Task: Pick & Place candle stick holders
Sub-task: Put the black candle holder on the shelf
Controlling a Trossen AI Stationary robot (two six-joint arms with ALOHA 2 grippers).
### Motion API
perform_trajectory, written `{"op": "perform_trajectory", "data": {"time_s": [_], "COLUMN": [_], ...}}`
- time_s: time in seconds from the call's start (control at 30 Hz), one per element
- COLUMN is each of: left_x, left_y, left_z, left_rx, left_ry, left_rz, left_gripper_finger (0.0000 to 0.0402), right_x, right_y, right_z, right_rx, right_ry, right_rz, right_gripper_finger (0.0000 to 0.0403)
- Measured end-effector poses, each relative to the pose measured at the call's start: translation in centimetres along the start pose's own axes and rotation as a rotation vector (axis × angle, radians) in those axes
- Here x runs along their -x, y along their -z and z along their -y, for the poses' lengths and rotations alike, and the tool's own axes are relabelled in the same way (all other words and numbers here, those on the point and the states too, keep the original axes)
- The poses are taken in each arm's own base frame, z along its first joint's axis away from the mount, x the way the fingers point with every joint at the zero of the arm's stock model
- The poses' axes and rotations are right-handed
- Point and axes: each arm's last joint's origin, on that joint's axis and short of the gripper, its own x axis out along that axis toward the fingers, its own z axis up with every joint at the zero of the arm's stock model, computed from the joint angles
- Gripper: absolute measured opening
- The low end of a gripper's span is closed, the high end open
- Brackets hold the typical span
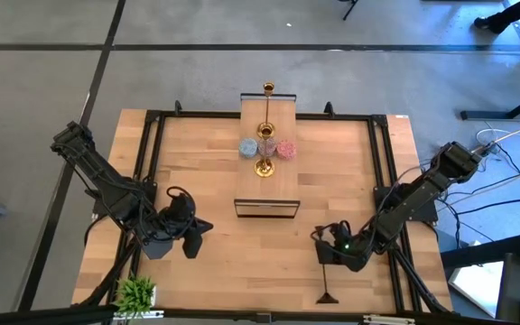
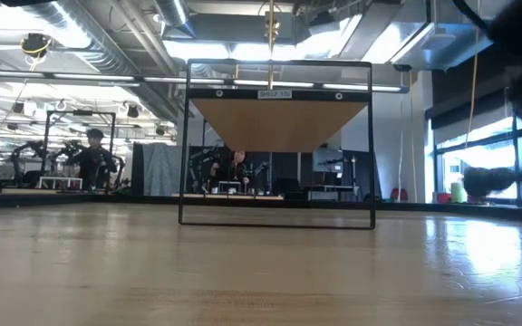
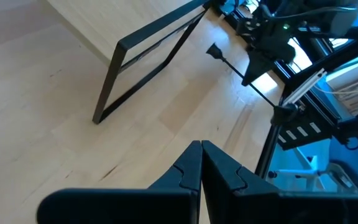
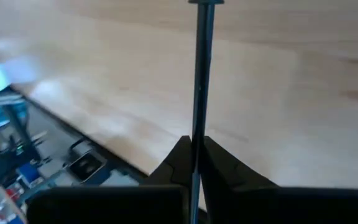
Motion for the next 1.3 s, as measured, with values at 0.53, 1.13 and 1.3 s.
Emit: {"op": "perform_trajectory", "data": {"time_s": [0.53, 1.13, 1.3], "left_x": [0.0, -0.5, -0.5], "left_y": [0.0, -1.6, -2.9], "left_z": [0.0, 0.4, 0.8], "left_rx": [0.02, 0.054, 0.07], "left_ry": [0.0, 0.064, 0.134], "left_rz": [0.004, -0.002, 0.014], "left_gripper_finger": [0.0001, 0.0001, 0.0001], "right_x": [5.1, 10.0, 10.2], "right_y": [4.7, 5.7, 5.5], "right_z": [-9.2, -14.4, -14.6], "right_rx": [0.3, 0.517, 0.532], "right_ry": [-0.24, -0.424, -0.444], "right_rz": [0.103, 0.502, 0.608], "right_gripper_finger": [0.0014, 0.0014, 0.0014]}}
